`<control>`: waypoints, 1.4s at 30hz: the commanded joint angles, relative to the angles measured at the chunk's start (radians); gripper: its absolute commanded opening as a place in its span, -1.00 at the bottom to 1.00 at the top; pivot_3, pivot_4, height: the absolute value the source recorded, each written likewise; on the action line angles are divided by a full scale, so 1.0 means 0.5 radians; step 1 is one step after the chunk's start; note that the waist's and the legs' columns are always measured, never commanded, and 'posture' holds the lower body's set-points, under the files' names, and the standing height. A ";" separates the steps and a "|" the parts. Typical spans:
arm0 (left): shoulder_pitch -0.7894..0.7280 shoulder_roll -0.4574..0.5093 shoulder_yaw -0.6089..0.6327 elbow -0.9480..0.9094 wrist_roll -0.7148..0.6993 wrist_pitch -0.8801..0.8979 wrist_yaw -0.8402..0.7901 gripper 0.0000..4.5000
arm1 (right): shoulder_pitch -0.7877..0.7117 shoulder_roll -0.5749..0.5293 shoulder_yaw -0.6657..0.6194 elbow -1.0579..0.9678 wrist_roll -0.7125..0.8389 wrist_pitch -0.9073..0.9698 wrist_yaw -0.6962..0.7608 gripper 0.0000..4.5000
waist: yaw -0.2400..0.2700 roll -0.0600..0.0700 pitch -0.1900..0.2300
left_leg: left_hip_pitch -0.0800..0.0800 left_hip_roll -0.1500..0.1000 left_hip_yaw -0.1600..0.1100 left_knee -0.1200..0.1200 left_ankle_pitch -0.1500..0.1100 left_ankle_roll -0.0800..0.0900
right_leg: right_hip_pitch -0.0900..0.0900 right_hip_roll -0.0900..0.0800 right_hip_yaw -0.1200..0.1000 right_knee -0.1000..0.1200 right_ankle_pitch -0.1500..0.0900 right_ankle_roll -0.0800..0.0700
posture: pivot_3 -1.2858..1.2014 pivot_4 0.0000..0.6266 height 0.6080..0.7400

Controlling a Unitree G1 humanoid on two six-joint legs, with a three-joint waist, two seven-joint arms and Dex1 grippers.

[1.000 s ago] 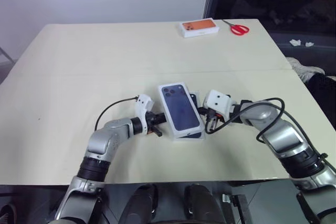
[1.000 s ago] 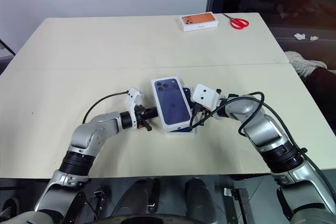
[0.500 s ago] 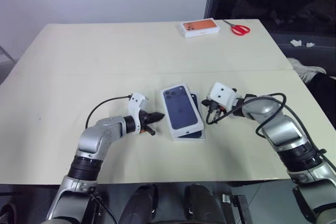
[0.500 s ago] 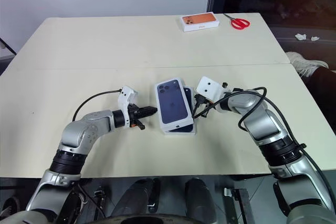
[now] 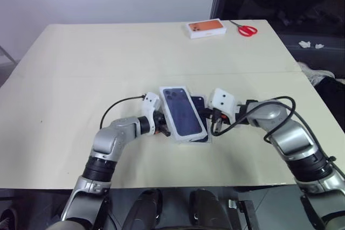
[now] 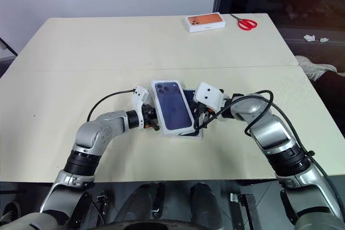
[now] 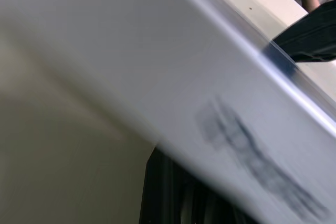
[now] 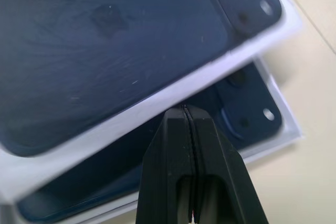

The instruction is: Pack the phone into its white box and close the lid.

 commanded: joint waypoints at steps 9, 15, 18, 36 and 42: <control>-0.013 0.142 0.053 -0.088 -0.025 0.065 -0.058 -1.00 | -0.035 -0.012 -0.086 0.094 -0.101 -0.053 -0.126 -0.99 | -0.008 0.000 0.000 | 0.000 0.000 0.000 0.000 0.000 0.000 | -0.001 0.000 0.000 0.000 0.000 0.000 | 0.03 -0.52 1.00; 0.043 0.291 0.129 -0.181 -0.071 0.175 -0.058 -1.00 | -0.097 0.004 -0.088 0.206 -0.137 -0.121 -0.162 -0.99 | -0.006 0.000 0.000 | 0.000 0.000 0.000 -0.001 0.000 0.000 | -0.001 0.000 0.001 0.001 0.000 0.000 | 0.03 -0.52 1.00; 0.092 0.328 0.143 -0.246 -0.084 0.201 -0.064 -1.00 | -0.108 0.022 -0.081 0.204 -0.139 -0.115 -0.168 -0.99 | -0.006 0.000 0.000 | 0.000 0.001 0.000 -0.001 0.000 0.000 | -0.001 0.000 0.001 0.000 0.000 0.000 | 0.03 -0.52 1.00; 0.202 0.123 0.133 -0.337 -0.160 0.278 0.105 -1.00 | -0.034 0.053 -0.064 -0.006 0.001 0.005 -0.024 -0.99 | -0.003 0.000 0.000 | 0.000 0.000 0.000 0.000 0.000 0.000 | 0.000 0.000 0.001 0.001 0.000 0.000 | 0.03 -0.52 1.00; 0.146 0.052 0.100 -0.328 -0.149 0.257 0.148 -1.00 | -0.019 0.028 -0.067 -0.025 0.002 0.023 -0.006 -0.99 | -0.002 0.000 0.000 | 0.000 0.000 0.000 0.001 0.000 0.000 | 0.000 0.000 0.001 0.001 0.000 0.000 | 0.03 -0.52 1.00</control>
